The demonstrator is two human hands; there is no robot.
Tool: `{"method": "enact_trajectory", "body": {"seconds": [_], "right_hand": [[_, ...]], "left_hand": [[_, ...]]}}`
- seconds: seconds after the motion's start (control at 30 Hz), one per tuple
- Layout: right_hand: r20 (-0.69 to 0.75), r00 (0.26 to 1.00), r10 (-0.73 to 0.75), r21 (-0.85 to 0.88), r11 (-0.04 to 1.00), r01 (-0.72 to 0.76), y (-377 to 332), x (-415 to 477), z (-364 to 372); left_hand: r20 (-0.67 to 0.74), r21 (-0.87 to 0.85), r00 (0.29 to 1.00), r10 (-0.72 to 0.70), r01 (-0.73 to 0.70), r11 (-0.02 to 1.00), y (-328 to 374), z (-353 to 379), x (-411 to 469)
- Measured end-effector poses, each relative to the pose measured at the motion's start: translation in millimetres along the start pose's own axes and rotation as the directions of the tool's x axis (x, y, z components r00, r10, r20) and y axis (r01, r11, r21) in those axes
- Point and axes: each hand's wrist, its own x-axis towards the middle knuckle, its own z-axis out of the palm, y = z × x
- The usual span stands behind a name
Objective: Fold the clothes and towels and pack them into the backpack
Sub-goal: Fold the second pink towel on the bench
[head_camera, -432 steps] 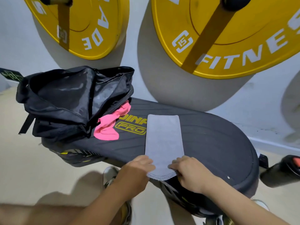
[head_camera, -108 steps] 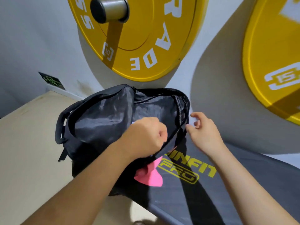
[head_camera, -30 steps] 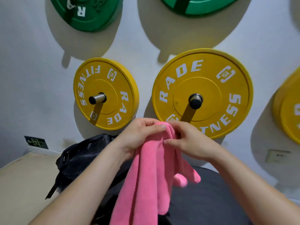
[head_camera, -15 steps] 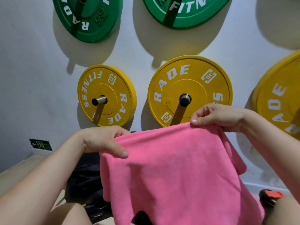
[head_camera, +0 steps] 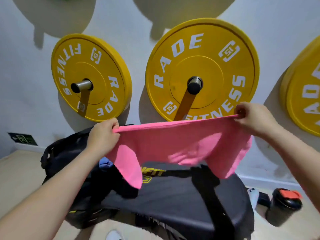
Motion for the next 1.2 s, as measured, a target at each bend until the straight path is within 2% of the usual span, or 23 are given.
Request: {"method": "enact_trajectory", "body": {"seconds": [0.07, 0.13, 0.23, 0.37, 0.47, 0.53, 0.63, 0.77, 0.83, 0.93, 1.0, 1.03, 1.07, 1.1, 1.13, 1.17, 1.2], "right_hand": [[-0.040, 0.999, 0.026, 0.011, 1.000, -0.025, 11.5, -3.3, 9.0], [-0.007, 0.999, 0.052, 0.007, 0.999, -0.052, 20.9, -12.6, 28.5], [0.144, 0.985, 0.098, -0.029, 0.995, -0.095, 38.4, -41.5, 82.9], [0.378, 0.924, 0.065, -0.079, 0.996, -0.038, 55.2, -96.8, 163.3], [0.524, 0.852, 0.013, -0.263, 0.954, 0.147, 56.0, -133.1, 202.6], [0.648, 0.762, 0.009, -0.331, 0.904, 0.271, 51.2, -149.5, 216.1], [0.764, 0.645, -0.020, -0.288, 0.884, 0.369, 46.9, -156.9, 224.5], [0.859, 0.510, -0.055, -0.218, 0.861, 0.460, 45.7, -149.0, 227.8], [0.910, 0.411, -0.049, -0.128, 0.911, 0.393, 46.8, -143.9, 228.6], [0.986, 0.142, -0.083, 0.061, 0.986, 0.154, 46.2, -136.8, 226.9], [0.992, -0.047, -0.120, 0.116, 0.991, -0.073, 47.0, -126.1, 225.6], [0.987, -0.106, -0.124, 0.103, 0.978, -0.181, 49.8, -118.2, 225.4], [0.987, -0.124, -0.105, 0.069, 0.961, -0.269, 55.3, -109.2, 226.5], [0.993, -0.095, -0.064, 0.029, 0.943, -0.332, 63.3, -99.0, 227.6], [1.000, -0.019, -0.007, -0.001, 0.925, -0.379, 72.2, -87.6, 230.4], [0.993, 0.105, 0.058, -0.009, 0.912, -0.410, 82.1, -77.6, 233.8], [0.953, 0.272, 0.137, -0.016, 0.914, -0.406, 93.4, -67.3, 237.6]], "left_hand": [[-0.079, 0.007, 0.995, 0.053, -0.052, 0.999, -3.6, 9.8, 6.9], [-0.055, 0.049, 0.996, 0.068, -0.065, 0.997, -18.0, 31.8, 2.5], [0.091, 0.144, 0.992, 0.088, -0.101, 0.984, -50.9, 78.7, -20.8], [0.331, 0.257, 0.940, 0.087, -0.178, 0.950, -93.1, 138.3, -62.3], [0.518, 0.369, 0.852, 0.075, -0.301, 0.879, -114.5, 166.1, -87.8], [0.603, 0.439, 0.797, 0.010, -0.343, 0.831, -123.2, 175.9, -99.3], [0.736, 0.478, 0.665, -0.127, -0.377, 0.793, -127.5, 181.3, -108.2], [0.785, 0.498, 0.547, -0.291, -0.278, 0.822, -133.5, 183.9, -111.4], [0.793, 0.542, 0.482, -0.372, -0.281, 0.792, -131.9, 183.3, -108.8], [0.799, 0.594, 0.395, -0.453, -0.402, 0.697, -111.1, 181.8, -99.0], [0.806, 0.588, 0.428, -0.409, -0.491, 0.643, -79.1, 189.0, -92.5], [0.822, 0.557, 0.448, -0.352, -0.501, 0.663, -56.4, 194.7, -91.7], [0.850, 0.491, 0.454, -0.267, -0.497, 0.715, -30.8, 203.6, -94.6], [0.881, 0.384, 0.447, -0.156, -0.483, 0.787, -3.8, 214.5, -102.4], [0.904, 0.243, 0.428, -0.025, -0.464, 0.852, 23.0, 226.9, -114.0], [0.908, 0.093, 0.405, 0.109, -0.447, 0.890, 51.8, 237.2, -128.2], [0.888, -0.043, 0.394, 0.237, -0.442, 0.896, 79.0, 246.4, -141.6]]}}
